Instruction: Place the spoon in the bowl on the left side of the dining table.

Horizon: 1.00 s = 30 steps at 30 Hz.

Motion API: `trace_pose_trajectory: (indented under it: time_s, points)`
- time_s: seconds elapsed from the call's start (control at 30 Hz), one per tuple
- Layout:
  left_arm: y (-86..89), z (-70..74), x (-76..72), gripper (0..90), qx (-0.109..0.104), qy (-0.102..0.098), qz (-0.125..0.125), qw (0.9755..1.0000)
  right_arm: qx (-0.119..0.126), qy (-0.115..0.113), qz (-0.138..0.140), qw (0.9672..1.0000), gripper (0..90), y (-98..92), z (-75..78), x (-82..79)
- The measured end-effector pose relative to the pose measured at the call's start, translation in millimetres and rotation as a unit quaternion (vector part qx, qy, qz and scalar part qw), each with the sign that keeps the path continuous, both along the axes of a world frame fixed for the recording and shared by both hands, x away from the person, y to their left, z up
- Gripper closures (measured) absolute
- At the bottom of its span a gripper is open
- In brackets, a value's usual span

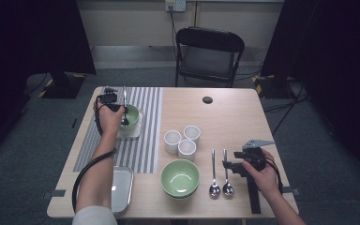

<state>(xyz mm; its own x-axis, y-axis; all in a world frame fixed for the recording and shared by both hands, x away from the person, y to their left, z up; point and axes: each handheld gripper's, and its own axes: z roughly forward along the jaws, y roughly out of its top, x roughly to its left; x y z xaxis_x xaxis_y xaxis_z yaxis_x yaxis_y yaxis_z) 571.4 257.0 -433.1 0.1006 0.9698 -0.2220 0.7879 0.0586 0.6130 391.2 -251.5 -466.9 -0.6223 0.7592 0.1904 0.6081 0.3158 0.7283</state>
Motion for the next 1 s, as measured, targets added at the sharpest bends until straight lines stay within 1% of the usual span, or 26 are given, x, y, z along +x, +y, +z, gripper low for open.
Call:
trace_pose_trajectory:
  time_s: [0.03,0.13,0.17,0.23,0.37,0.4,0.43,0.57,0.63,0.67,0.8,0.9,0.97,1.0]
  points:
    - [-0.3,-0.8,0.9,77.7,0.003,0.005,0.003,1.0,-0.001,0.0,-0.001,1.0,25.4,0.0,0.1,-0.2]
    - [-0.4,-3.8,2.6,77.8,0.002,0.009,0.004,1.0,0.002,-0.001,-0.001,1.0,25.4,0.2,1.0,-0.5]
    - [-0.3,-4.7,2.9,78.0,0.006,0.009,0.006,0.9999,0.002,-0.002,-0.001,1.0,25.4,0.0,1.2,-0.6]
    - [-0.3,-6.6,3.5,79.9,0.001,0.012,0.007,0.9999,0.003,-0.001,-0.002,1.0,25.4,-0.6,1.1,-0.6]
    - [-0.8,-8.5,3.9,81.8,0.005,0.015,0.006,0.9999,0.002,0.001,-0.004,1.0,25.4,-1.5,0.2,-0.1]
    - [-1.0,-8.5,3.9,82.9,0.003,0.018,0.007,0.9998,0.001,-0.001,-0.003,1.0,25.4,-1.5,0.2,0.1]
    - [-1.0,-8.4,3.9,83.1,0.007,0.018,0.008,0.9998,0.002,-0.001,-0.003,1.0,25.4,-1.5,0.4,0.1]
    - [-1.4,-8.5,4.4,83.9,0.008,0.016,0.007,0.9998,0.003,-0.001,-0.002,1.0,25.4,-0.8,0.5,0.4]
    - [-1.6,-8.7,4.5,83.9,0.005,0.017,0.005,0.9998,0.003,0.002,-0.001,1.0,25.4,-0.1,0.5,0.2]
    - [-1.6,-9.3,4.6,84.1,0.013,0.018,0.003,0.9997,0.001,0.002,-0.001,1.0,25.4,0.0,0.5,0.1]
    - [-1.7,-9.9,4.1,83.2,0.009,0.017,0.005,0.9998,0.002,0.0,0.0,1.0,25.4,0.3,0.6,0.1]
    - [-1.6,-8.3,3.0,80.5,0.008,0.014,0.009,0.9998,0.002,-0.001,0.0,1.0,25.4,-0.1,0.9,0.0]
    - [-1.2,-6.4,1.8,79.8,0.003,0.014,0.003,0.9999,0.001,-0.001,-0.001,1.0,25.4,-0.2,1.4,-0.4]
    - [-1.6,-5.1,0.9,79.2,0.004,0.012,0.006,0.9999,0.001,-0.002,-0.001,1.0,25.4,-0.2,1.7,-0.7]
